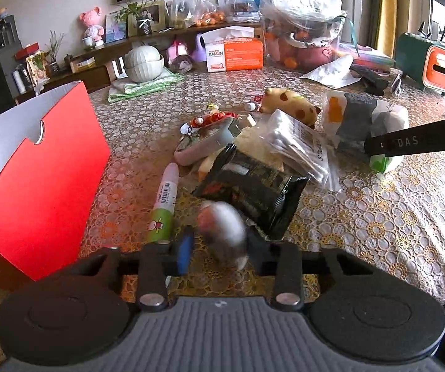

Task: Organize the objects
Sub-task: 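Grasp the round white toy with the left tool while the right tool grasps the white-grey bag, then carry both held items over the red box and open both tools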

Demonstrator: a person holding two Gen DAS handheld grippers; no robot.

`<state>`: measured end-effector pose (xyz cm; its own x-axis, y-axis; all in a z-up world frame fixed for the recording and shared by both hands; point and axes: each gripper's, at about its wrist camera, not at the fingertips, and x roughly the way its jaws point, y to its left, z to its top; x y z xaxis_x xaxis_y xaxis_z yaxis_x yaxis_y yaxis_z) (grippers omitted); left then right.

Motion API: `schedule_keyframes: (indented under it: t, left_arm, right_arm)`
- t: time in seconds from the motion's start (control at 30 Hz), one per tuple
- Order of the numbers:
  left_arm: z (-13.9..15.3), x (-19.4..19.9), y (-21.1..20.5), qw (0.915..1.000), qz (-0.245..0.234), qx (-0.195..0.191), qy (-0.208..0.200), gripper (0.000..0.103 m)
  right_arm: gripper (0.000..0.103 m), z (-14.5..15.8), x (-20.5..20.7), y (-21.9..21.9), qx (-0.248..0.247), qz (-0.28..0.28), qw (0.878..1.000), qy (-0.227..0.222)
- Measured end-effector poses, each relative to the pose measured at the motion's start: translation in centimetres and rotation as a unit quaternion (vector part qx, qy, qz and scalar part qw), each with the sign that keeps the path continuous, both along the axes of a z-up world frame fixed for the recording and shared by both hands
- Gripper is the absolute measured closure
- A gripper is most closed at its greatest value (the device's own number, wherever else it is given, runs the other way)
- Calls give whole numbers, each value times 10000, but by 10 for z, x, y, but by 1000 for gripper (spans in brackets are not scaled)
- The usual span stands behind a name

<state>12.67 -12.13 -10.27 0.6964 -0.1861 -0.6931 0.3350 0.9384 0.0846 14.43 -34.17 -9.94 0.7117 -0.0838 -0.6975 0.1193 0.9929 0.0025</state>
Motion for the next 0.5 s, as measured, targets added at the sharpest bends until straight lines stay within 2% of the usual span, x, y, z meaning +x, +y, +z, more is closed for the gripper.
schedule_keyframes:
  t: [0.1, 0.2, 0.5]
  left_arm:
    - [3, -2, 1, 10000, 2, 14, -18, 74]
    - [7, -4, 5, 9999, 57, 41, -71, 76]
    - [33, -20, 20, 9995, 72, -189, -223, 77]
  right_arm:
    - [76, 5, -3, -2, 81, -8, 10000, -36]
    - [76, 13, -8, -6, 213, -86, 9997, -96]
    - [77, 47, -43, 3, 510, 7, 9983, -286]
